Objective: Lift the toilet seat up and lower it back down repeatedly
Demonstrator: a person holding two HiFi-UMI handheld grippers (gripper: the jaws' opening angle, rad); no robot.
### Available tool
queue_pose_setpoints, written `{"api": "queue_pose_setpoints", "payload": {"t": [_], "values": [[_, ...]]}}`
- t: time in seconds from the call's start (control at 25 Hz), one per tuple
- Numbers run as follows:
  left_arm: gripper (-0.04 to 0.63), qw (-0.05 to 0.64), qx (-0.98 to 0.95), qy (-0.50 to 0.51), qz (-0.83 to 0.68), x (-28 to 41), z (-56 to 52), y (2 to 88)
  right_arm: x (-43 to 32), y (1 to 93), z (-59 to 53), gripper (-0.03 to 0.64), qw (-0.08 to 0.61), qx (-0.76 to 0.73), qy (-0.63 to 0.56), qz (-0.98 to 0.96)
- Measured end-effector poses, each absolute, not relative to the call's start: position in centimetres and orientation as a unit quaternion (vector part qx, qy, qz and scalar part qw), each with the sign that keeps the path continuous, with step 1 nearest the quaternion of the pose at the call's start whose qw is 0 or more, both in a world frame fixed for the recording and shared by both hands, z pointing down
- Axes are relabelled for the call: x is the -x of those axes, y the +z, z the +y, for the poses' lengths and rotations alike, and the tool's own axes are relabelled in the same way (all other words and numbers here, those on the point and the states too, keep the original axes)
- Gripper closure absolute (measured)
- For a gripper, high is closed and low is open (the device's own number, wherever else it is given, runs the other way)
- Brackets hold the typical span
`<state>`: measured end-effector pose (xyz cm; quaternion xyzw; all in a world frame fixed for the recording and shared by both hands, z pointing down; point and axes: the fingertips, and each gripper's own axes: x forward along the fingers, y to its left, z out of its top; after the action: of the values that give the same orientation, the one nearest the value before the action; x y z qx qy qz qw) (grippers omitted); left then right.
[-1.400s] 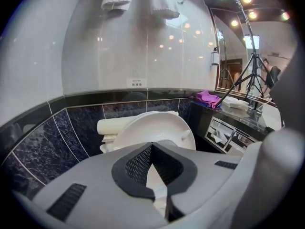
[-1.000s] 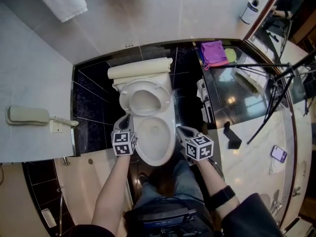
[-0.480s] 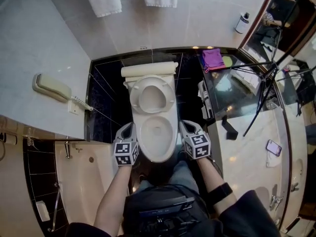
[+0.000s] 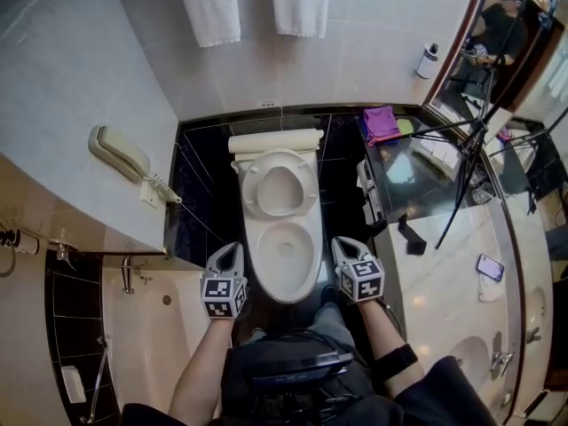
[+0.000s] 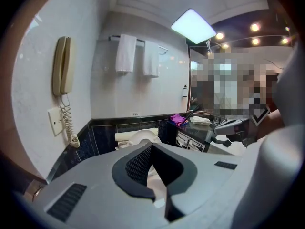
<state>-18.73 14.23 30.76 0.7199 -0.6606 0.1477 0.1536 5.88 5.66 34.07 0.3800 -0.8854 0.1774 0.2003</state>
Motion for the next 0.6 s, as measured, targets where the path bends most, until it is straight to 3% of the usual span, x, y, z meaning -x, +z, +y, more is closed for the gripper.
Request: {"api": "queue_pose_setpoints", "payload": {"t": [0.6], "values": [[0.595,0.150,-0.721,0.159,-0.658,18.1,14.8,31.2,-6.5,35.1,5.4,0.600,0.221,-0.380,0.168,-0.882]]}}
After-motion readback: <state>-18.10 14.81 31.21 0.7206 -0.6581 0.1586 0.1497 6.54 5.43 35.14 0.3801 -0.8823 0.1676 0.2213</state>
